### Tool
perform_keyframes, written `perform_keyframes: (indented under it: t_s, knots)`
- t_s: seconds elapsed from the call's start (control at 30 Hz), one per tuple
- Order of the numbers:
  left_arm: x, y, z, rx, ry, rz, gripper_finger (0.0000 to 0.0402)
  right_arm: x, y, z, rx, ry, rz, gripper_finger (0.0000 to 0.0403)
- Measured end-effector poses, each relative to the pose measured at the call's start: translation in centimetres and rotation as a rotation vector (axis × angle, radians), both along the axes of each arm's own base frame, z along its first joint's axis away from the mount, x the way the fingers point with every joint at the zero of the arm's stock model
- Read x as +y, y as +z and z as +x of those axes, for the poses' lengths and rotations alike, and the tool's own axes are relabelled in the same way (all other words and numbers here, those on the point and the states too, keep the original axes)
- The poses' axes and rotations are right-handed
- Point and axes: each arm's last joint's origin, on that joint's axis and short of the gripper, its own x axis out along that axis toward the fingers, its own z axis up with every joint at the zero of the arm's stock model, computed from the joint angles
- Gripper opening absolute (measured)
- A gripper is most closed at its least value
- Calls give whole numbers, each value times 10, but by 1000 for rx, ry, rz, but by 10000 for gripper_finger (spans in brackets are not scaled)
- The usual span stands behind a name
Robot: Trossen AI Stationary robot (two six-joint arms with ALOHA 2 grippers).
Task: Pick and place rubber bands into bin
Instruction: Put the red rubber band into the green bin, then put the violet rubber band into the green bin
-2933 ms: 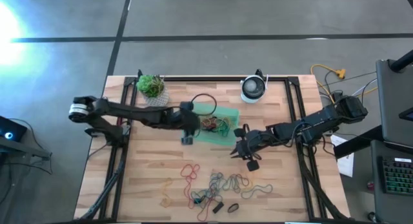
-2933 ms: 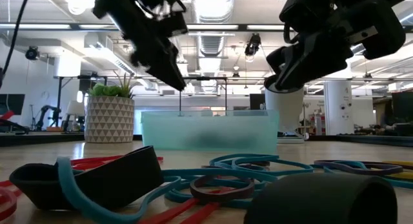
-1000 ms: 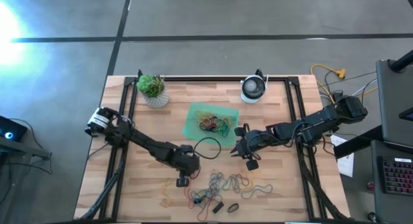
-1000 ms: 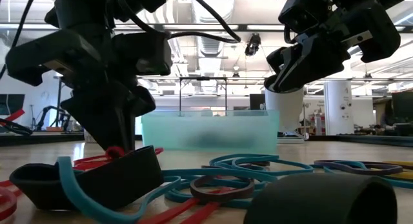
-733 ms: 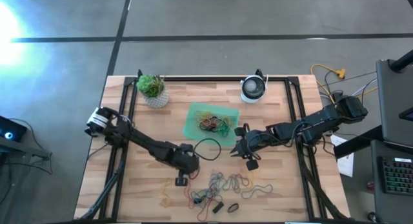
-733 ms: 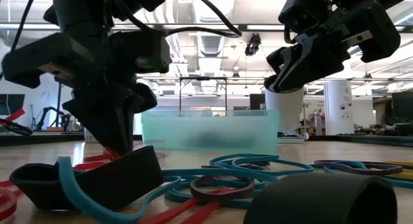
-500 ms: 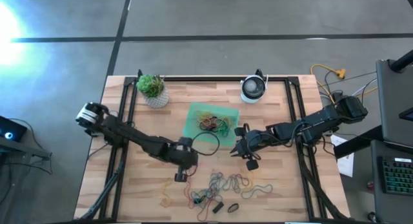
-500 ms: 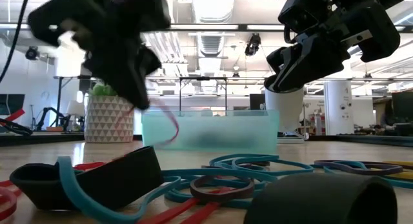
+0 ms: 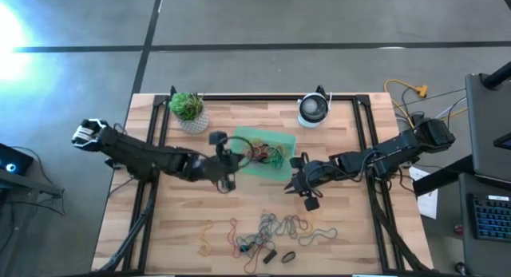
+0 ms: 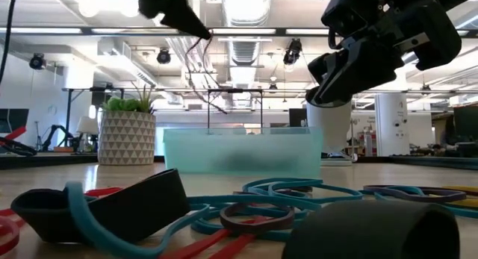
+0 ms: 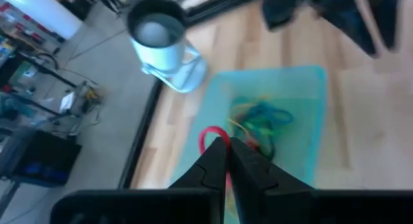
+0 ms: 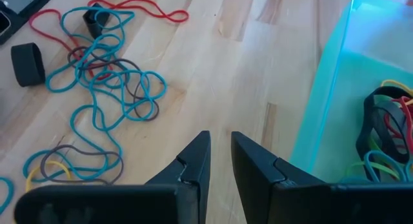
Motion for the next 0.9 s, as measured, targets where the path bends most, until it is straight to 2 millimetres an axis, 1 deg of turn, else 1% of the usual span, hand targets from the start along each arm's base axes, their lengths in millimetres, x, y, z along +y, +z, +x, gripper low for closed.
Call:
perform_keyframes:
  t_s: [0.1, 0.17, 0.27, 0.37, 0.53, 0.6, 0.7, 0.8, 0.9]
  knots:
    - [16, 1, 1, 4, 23, 4, 0, 0, 1, 0, -7, -1, 1, 57]
    - [27, -2, 3, 18, 31, -15, 0, 0, 0, 0, -6, 0, 1, 57]
    - [44, -15, 11, 66, 29, -60, 0, 0, 0, 0, -6, 0, 2, 57]
    - [59, -30, 21, 104, 75, -85, 0, 0, 0, 0, -6, 0, 1, 57]
    - [71, -56, 34, 201, 104, -83, 5, 0, 0, 0, -6, 0, 1, 57]
    - [72, -65, 38, 237, 99, -79, 20, 0, 0, 0, -6, 0, 2, 57]
    - [72, -74, 42, 264, 98, -78, 57, 0, 0, 0, -5, -3, 5, 57]
    - [72, -76, 43, 262, 105, -89, 94, 0, 0, 0, 3, -26, 33, 57]
    - [69, -72, 42, 248, 113, -108, 124, 1, -2, -2, 47, -45, 85, 57]
